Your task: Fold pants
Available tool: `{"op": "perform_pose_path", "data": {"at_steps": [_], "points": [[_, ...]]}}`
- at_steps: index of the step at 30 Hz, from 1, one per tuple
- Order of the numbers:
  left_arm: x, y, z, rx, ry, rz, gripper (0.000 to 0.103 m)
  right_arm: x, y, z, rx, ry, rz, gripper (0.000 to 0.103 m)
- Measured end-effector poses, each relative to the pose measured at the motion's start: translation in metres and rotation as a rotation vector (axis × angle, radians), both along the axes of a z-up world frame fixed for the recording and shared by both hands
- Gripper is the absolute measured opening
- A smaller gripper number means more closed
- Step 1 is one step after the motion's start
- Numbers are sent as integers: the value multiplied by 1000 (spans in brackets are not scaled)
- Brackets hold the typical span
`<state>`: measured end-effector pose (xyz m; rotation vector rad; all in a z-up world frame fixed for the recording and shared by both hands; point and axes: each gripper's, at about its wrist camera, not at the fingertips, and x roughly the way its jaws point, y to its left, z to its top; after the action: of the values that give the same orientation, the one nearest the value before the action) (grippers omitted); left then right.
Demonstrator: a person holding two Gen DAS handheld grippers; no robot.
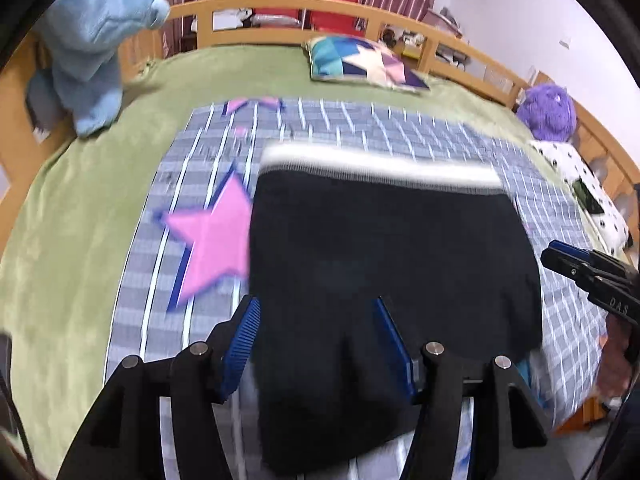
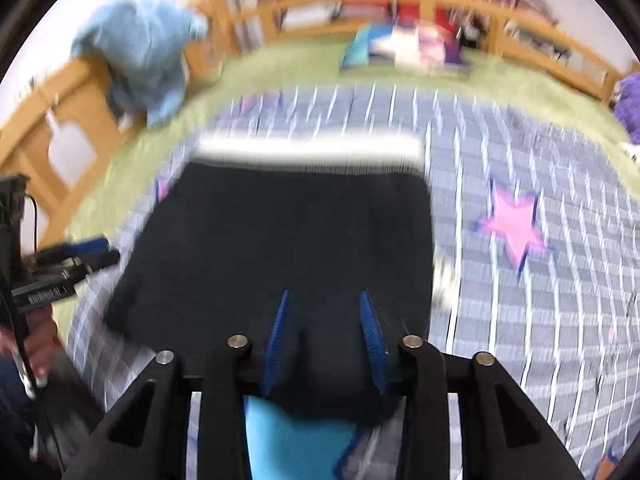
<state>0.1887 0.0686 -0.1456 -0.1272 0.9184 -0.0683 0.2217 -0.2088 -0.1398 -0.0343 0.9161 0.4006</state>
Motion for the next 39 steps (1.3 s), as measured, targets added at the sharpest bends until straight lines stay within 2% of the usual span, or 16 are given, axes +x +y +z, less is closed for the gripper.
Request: {"op": "perform_pose_path", "data": {"at_steps": [3, 6, 8, 10, 12, 13, 15, 19, 22, 26, 30, 32, 36, 39], "points": [[42, -11, 6, -28, -42, 9, 57, 35, 16, 12, 32, -95, -11, 39], [76, -22, 3, -18, -96, 16, 57, 69, 30, 4, 2, -164, 3, 39], [98, -30, -13, 27, -83, 18, 58, 92, 41, -17, -58, -163, 18, 39], [118, -33, -40, 95, -30, 39, 58, 111, 43, -52, -138, -150, 9, 39], [121, -30, -57, 82, -9, 42, 58, 120, 35, -68, -131, -153, -1, 39], [117, -27, -55, 62, -31, 41, 58, 121, 29, -63, -92, -149, -1, 39], [112, -24, -51, 49, -28, 47, 58, 123, 27, -62, -78, -137, -17, 39], [94, -19, -53, 110, 15, 49, 60, 105, 34, -60, -165, -166, -22, 39], [63, -10, -60, 77, 60, 57, 62, 82, 27, -57, -163, -117, -55, 49], [19, -1, -64, 56, 65, 73, 62, 43, 23, -60, -203, -53, -68, 51], [-12, 10, -66, -23, 87, 88, 63, -4, 31, -59, -325, -63, -47, 53], [-25, 13, -64, -55, 93, 102, 62, -27, 36, -61, -355, -20, -24, 53], [-54, 11, -58, -70, 92, 95, 62, -57, 27, -64, -300, 40, -64, 53], [-72, 7, -57, -62, 110, 81, 62, -67, 6, -70, -174, 137, -125, 53]]}}
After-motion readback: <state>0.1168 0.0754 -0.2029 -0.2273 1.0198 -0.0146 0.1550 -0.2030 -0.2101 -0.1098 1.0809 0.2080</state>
